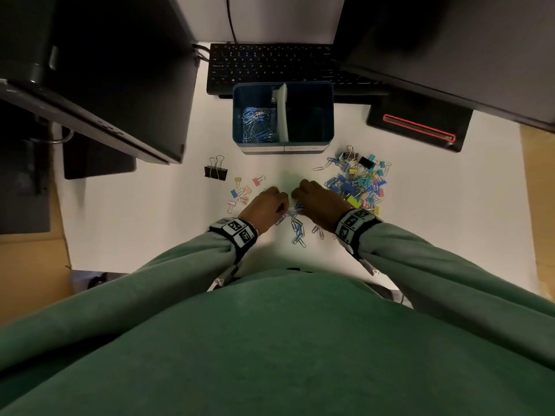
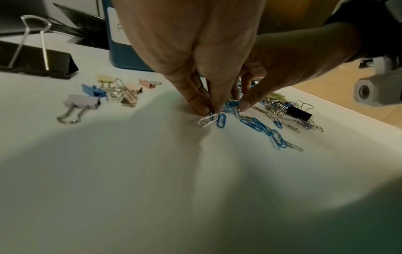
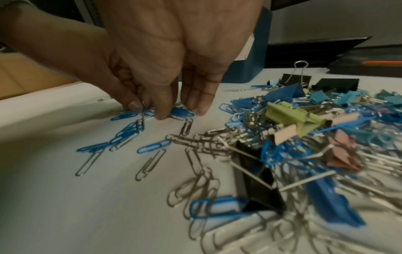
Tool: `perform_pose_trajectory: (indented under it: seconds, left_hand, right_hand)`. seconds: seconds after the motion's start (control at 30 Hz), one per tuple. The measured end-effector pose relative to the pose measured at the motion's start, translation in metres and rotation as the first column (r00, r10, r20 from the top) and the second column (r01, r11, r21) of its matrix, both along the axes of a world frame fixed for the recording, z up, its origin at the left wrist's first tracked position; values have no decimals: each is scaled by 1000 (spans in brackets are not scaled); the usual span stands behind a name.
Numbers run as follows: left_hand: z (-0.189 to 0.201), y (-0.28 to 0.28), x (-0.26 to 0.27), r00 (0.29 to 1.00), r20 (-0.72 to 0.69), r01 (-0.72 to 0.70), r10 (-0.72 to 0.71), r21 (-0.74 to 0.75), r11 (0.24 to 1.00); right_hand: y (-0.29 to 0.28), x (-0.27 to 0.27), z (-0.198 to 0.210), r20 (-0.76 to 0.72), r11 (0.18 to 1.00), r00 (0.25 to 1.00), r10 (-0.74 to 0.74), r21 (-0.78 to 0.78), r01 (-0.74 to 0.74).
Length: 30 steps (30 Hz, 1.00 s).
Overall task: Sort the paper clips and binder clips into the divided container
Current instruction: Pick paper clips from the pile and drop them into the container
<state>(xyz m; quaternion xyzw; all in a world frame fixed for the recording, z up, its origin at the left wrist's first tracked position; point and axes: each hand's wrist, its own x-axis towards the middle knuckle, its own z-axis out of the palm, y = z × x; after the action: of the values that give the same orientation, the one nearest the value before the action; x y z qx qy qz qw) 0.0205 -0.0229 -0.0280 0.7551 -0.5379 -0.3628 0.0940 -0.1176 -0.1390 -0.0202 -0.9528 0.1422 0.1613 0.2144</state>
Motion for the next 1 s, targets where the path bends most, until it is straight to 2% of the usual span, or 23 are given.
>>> perform_pose_trajectory:
  seconds: [0.1, 0.23, 0.33, 0.43, 0.53, 0.6, 0.7, 0.77, 0.8, 0.87, 0.9, 1.0]
  left_hand:
    - [2, 2, 4, 999, -40, -16, 16, -4, 1000]
    - [19, 5, 14, 991, -108, -86, 82, -38, 996]
    - [52, -7, 27, 959, -195, -229, 203, -119, 966]
    - [84, -34, 50, 892, -259, -428, 370, -222, 876]
    - [97, -67, 86, 855, -195, -518, 480, -351, 780]
    - [94, -78, 105, 854, -138, -516, 502, -344, 784]
    - [87, -76, 109, 881, -31, -456, 472, -321, 830]
    - [85, -63, 97, 877, 27, -430, 479, -397, 811]
    - [84, -53, 89, 867, 29, -441, 498, -422, 792]
    - [75, -29, 70, 864, 5, -464, 503, -379, 801]
    - [68, -17, 60, 879, -10, -456, 477, -309, 835]
    - [42, 11, 23, 972, 48, -230, 229, 0, 973]
  right_hand:
    - [2, 4, 2, -25, 1000, 999, 26, 0, -26]
    - [-2, 1, 3, -61, 993, 997, -45, 103, 51]
    - [-9, -7, 4, -32, 972, 987, -156, 175, 159]
    - [-15, -11, 4, 8, 920, 959, -283, 284, 269]
    - [-19, -2, 19, 48, 854, 923, -382, 399, 333]
    - [-22, 16, 40, 114, 820, 891, -439, 456, 345]
    - [-30, 60, 76, 304, 789, 806, -508, 539, 294]
    - [-39, 91, 86, 393, 773, 734, -553, 572, 276]
    - [-43, 103, 87, 397, 765, 721, -567, 579, 283]
    - [-48, 121, 83, 366, 784, 767, -528, 557, 274]
    - [-49, 122, 79, 356, 820, 805, -475, 510, 258]
    - [-47, 93, 66, 337, 937, 895, -290, 288, 195]
